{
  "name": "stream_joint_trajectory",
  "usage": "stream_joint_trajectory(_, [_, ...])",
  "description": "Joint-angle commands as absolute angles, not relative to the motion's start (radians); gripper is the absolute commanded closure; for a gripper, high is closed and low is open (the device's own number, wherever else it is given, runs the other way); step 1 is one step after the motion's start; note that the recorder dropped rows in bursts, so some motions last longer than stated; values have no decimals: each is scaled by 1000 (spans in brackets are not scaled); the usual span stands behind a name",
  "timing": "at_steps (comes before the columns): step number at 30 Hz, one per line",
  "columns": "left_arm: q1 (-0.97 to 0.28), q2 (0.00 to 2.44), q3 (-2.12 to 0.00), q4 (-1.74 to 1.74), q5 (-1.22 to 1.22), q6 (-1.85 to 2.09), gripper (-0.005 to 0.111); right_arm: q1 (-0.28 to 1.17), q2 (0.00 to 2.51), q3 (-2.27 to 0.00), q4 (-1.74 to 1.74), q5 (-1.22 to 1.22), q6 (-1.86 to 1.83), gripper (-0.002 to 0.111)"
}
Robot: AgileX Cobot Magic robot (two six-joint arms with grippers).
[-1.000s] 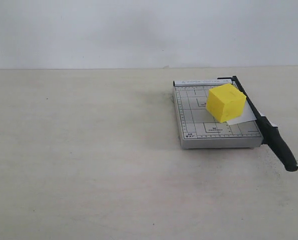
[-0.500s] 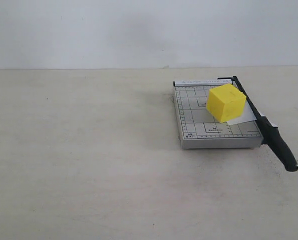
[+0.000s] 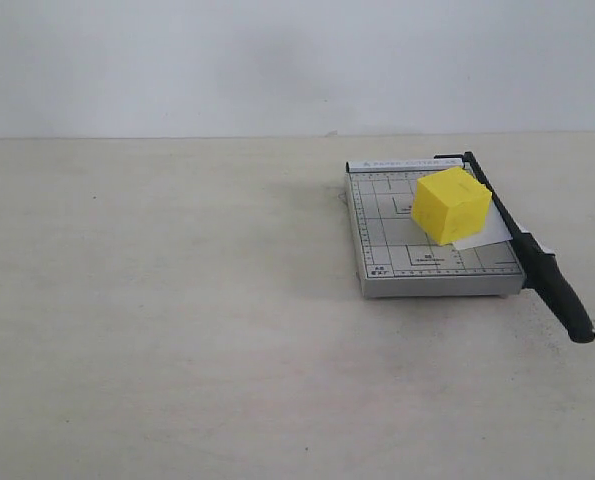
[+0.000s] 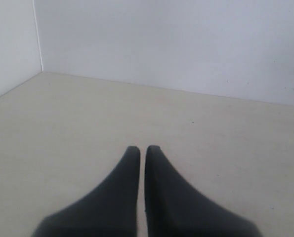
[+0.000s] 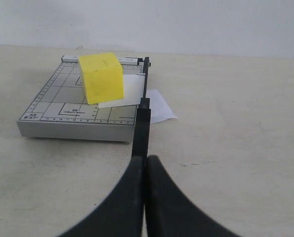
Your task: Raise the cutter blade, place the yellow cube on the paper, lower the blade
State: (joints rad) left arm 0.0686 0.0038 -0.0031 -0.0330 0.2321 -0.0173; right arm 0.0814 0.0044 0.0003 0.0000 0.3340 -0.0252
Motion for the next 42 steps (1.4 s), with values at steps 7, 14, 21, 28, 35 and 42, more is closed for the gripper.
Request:
stream_joint_trajectory(7, [66,0,0,-33,228,-22,102,80,0,0,0,332,-26,108])
stream_joint_trajectory(14, [66,0,0,-33,228,-22,102,80,0,0,0,332,-26,108])
stream_joint_trajectory(21, [74,0,0,22,356,0,102,80,0,0,0,332,-20,108])
stream_joint_trajectory(28, [74,0,0,-28,356,-8,102,80,0,0,0,332,-20,108])
stream_joint_trajectory(35, [74,0,0,-71,360,-6,102,80,0,0,0,332,-20,108])
stream_joint_trajectory(42, [74,0,0,-71,360,-6,102,80,0,0,0,332,-20,108])
